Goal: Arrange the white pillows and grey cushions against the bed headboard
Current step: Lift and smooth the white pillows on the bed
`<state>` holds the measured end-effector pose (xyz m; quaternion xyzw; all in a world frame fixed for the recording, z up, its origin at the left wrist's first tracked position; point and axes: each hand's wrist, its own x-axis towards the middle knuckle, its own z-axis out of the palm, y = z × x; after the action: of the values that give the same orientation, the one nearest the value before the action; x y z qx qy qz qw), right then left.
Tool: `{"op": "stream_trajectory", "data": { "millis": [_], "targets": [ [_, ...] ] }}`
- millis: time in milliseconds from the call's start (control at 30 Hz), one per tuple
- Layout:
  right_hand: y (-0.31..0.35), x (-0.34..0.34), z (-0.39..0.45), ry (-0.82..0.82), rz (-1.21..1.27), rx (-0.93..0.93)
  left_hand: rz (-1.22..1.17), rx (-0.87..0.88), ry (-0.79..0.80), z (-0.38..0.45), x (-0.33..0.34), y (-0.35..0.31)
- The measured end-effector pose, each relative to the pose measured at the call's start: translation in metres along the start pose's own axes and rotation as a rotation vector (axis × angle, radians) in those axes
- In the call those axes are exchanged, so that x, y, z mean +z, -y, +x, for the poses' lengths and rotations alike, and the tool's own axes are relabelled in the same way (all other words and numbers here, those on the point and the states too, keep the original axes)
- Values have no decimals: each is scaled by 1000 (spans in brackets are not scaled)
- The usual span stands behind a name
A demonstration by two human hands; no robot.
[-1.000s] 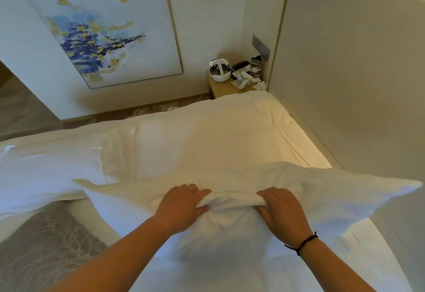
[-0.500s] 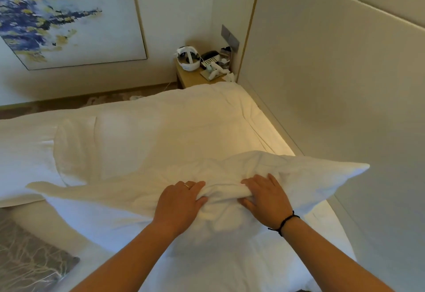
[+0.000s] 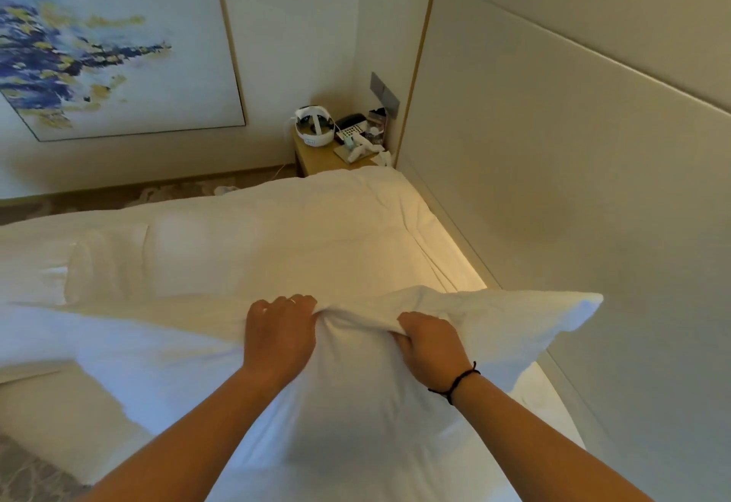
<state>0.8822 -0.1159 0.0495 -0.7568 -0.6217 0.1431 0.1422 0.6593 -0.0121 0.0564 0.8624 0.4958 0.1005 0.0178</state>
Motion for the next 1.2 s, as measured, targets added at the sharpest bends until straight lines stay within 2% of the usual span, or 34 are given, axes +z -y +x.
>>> {"op": "stream_trajectory", "data": {
  "millis": [200, 400, 500, 600, 733, 800, 867, 1000, 1200],
  "targets": [
    [-34, -89, 39, -227, 41, 9, -61, 27, -163, 115, -33, -64],
    [-96, -184, 80, -526, 0, 119, -113, 126, -312, 252, -59, -185],
    [-143, -197, 103, -621, -29, 224, -186, 92, -222, 295, -41, -251],
    [-207, -182, 118, -534, -40, 405, -407, 28, -1, 302, 9, -301],
    [-285, -132, 102, -125, -121, 588, -553, -14, 575, 240, 108, -329],
    [-299, -107, 80, -43, -88, 594, -530, -46, 735, 202, 152, -326],
    [-303, -93, 55, -98, -69, 578, -526, -99, 722, 179, 178, -327],
    [-313, -90, -3, -199, -132, 614, -563, -176, 620, 173, 190, -339],
    [-309, -94, -70, -80, -216, 811, -673, -293, 518, 143, 196, -349]
  ]
}}
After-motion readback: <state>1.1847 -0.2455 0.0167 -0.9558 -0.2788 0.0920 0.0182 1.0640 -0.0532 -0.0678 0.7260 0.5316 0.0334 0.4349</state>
